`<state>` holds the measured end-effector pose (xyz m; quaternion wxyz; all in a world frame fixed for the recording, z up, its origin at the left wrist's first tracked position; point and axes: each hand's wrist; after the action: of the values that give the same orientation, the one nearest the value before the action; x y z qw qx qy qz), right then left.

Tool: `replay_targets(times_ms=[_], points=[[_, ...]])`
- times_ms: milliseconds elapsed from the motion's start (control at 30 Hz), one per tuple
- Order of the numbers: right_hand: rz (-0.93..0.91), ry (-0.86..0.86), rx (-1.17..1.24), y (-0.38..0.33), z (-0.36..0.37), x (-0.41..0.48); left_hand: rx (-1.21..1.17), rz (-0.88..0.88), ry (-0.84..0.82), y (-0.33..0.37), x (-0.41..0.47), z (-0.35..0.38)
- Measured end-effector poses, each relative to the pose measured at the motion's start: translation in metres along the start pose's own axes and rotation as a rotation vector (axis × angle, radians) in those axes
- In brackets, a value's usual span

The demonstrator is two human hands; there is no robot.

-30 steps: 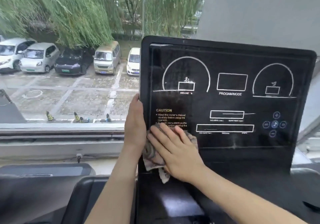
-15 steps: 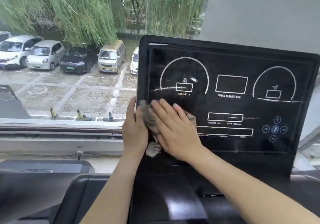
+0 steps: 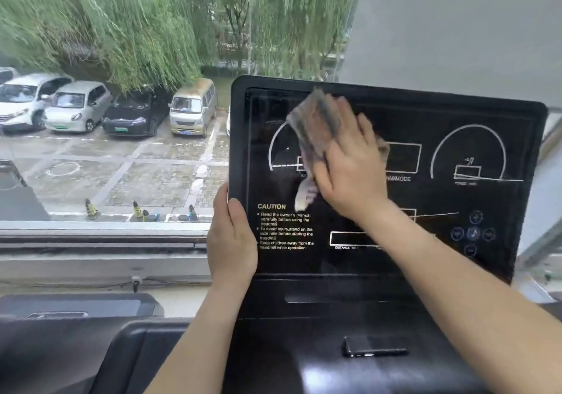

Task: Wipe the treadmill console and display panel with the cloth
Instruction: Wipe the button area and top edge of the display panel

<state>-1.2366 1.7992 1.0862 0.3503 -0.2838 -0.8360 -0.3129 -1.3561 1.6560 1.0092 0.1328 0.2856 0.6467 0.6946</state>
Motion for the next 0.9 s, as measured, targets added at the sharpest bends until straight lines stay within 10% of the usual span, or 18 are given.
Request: replay_targets(times_ms=[267, 500, 633, 767, 900], points=[[-0.692, -0.183, -0.036, 0.020, 0.002, -0.088, 0.063, -0.047, -0.046, 0.010, -0.001, -0.001], [0.063, 0.016, -0.025, 0.065, 0.000, 0.028, 0.371, 0.231, 0.009, 0.055, -0.001, 0.022], [-0.235, -0.110, 0.023, 0.022, -0.001, -0.100, 0.427, 0.462, 0.060, 0.063, -0.018, 0.040], [-0.686, -0.180, 0.016, 0.062, 0.001, -0.148, 0.273, 0.571, -0.270, 0.053, -0.062, 0.085], [-0.401, -0.047, -0.106, 0.149, 0.000, -0.047, 0.287, 0.605, -0.325, 0.057, -0.076, 0.142]])
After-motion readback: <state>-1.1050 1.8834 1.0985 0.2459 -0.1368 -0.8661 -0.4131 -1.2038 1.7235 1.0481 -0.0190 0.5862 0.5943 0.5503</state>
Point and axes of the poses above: each hand's wrist, its own x-axis towards the middle knuckle, its own z-axis out of the palm, y = z × x, and after that the axes turned 11 degrees about -x, right-handed
